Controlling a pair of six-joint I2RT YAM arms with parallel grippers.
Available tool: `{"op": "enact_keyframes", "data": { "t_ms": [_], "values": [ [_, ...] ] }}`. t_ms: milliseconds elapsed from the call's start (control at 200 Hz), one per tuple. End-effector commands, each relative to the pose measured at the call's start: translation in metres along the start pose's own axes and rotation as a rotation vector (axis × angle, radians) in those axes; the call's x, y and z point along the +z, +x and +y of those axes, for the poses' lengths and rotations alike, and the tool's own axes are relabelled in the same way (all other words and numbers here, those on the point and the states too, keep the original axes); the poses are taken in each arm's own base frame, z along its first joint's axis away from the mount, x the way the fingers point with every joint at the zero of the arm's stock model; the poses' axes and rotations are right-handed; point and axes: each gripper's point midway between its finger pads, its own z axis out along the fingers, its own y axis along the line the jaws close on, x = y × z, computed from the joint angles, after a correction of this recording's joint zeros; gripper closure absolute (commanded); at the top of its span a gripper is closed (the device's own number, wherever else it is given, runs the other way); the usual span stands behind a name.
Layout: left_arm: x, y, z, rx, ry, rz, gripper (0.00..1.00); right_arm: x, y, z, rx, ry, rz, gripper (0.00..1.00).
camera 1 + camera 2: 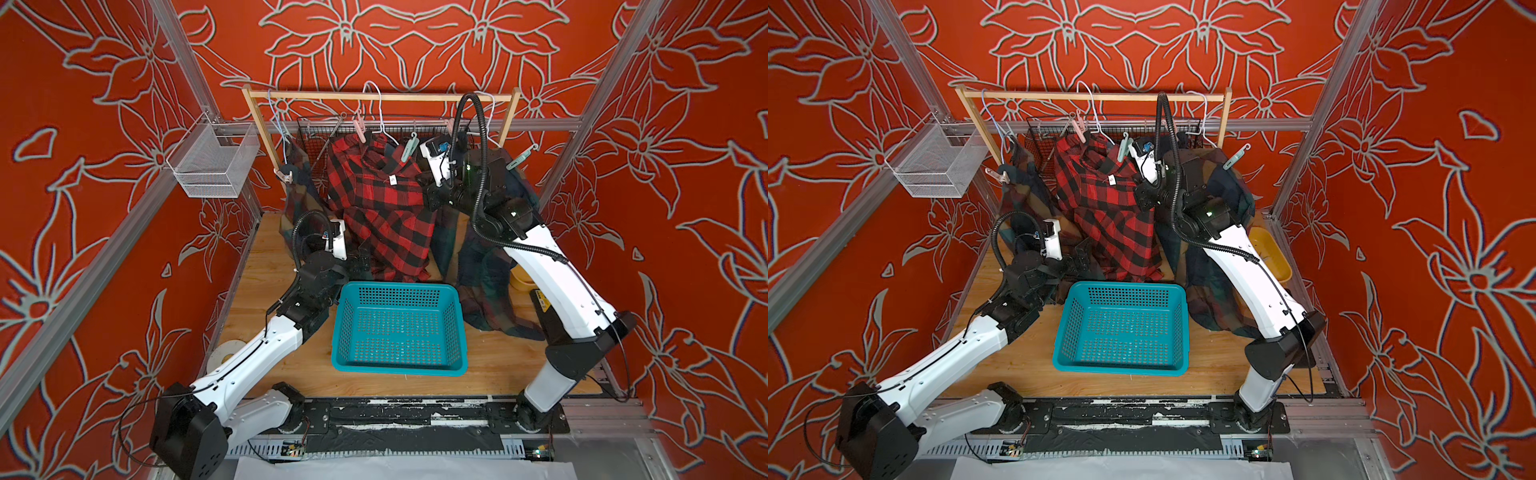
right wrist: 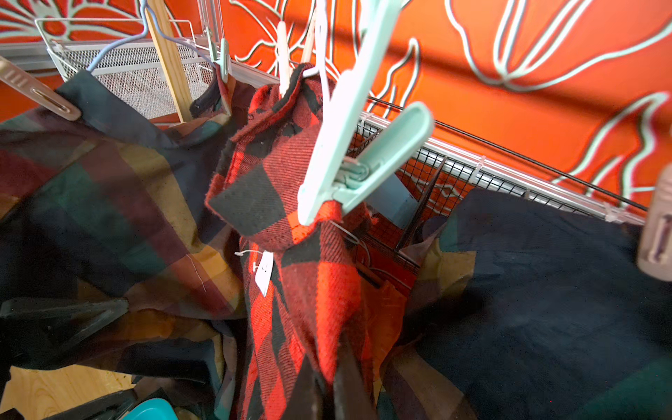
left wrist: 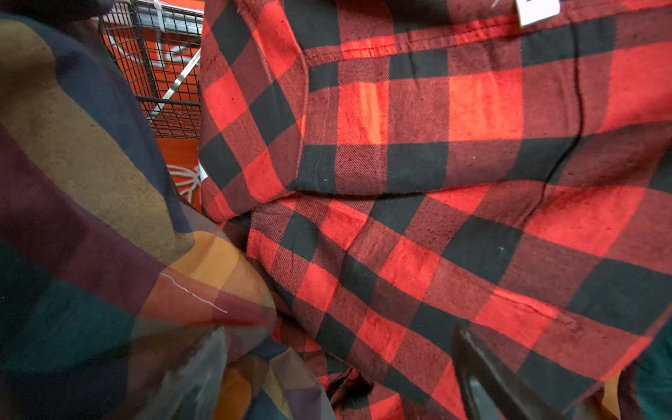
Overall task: Remove the clothespins securing long-sleeve shirts to the hanger
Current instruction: Pick up the hanger from the clothesline, then place the long-sleeve shirt at the bin.
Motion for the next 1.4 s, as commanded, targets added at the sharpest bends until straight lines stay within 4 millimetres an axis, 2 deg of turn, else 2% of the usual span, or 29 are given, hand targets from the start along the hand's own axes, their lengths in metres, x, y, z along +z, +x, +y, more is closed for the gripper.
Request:
{"op": "enact_keyframes", "data": {
  "t_ms": [0,225,575,776,1106,1391],
  "values": [
    [0.004,-0.024,-0.003,-0.027,0.009,-0.063,0.07,-0.040,-0.062,0.000,-0.020,0.010,-0.190,1.00],
    [0.017,-0.027,-0.007,-0.029,0.014,-0.059,0.07,-0.057,-0.060,0.003,-0.014,0.004,-0.199,1.00],
    [0.023,-0.027,-0.010,-0.045,0.023,-0.057,0.07,-0.056,-0.028,0.003,0.002,0.015,-0.138,1.00],
    [0.029,-0.019,-0.008,-0.028,0.009,-0.041,0.07,-0.071,-0.015,0.004,0.015,0.027,-0.137,1.00],
    [0.042,-0.009,-0.013,-0.027,0.029,-0.022,0.06,-0.114,-0.033,0.009,0.024,0.003,-0.204,1.00],
    [0.061,-0.007,-0.018,-0.018,0.034,-0.005,0.06,-0.142,-0.030,0.020,0.029,-0.046,-0.222,1.00]
  ]
}}
